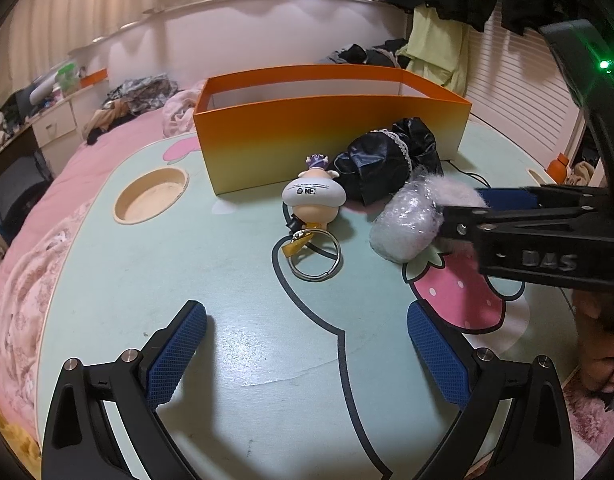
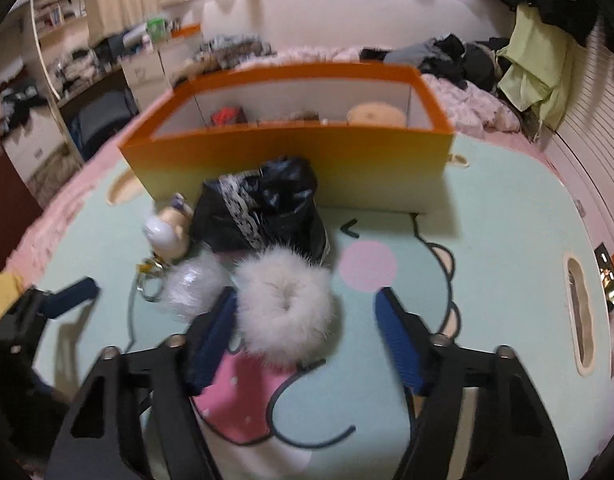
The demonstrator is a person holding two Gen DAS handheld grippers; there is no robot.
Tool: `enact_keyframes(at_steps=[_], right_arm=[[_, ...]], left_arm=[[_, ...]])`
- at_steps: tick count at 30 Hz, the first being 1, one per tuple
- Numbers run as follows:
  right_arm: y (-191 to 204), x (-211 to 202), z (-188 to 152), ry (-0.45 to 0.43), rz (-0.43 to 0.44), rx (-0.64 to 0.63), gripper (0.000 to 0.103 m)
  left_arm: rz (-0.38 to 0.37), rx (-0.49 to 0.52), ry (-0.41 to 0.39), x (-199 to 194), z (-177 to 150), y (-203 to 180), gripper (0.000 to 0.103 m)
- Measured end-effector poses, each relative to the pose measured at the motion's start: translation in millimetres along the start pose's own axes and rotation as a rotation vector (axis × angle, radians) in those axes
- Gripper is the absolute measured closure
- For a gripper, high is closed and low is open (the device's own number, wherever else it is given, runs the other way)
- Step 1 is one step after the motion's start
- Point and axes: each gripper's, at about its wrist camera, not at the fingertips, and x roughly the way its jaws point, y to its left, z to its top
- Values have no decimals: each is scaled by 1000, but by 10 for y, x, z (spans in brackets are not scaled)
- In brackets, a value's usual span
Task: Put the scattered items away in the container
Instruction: 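Reach the left gripper to the white figure keychain and grasp it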
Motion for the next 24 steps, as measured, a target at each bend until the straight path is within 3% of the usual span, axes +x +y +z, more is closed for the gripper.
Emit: enact_keyframes(at_steps=[1, 2, 5, 14, 18, 20, 23, 24], right_arm=[[25, 2, -4, -21, -19, -15, 50], [44, -6, -27, -28, -15, -26, 67], [14, -93, -135, -66, 22, -11, 69], [-182, -337, -462, -100, -60, 44, 68], [-257, -368, -497, -120, -39, 97, 59], [-271, -395, -511, -133, -36, 121, 32], [-355, -473, -523, -174, 2, 167, 26], [-377, -500, -527, -188, 13, 178, 26]], left_arm=[[0, 0, 0, -1, 0, 3, 2], [-1, 0, 0, -2, -1, 7, 2], [-1, 1, 0, -2, -1, 8, 2], [0, 1, 0, -2, -3, 9, 2], [-3, 0, 1, -4, -4, 14, 2], [-27, 6, -2, -13, -1, 9, 2], [-126, -3, -14, -68, 23, 65, 2], [-128, -17, -15, -81, 41, 92, 2]])
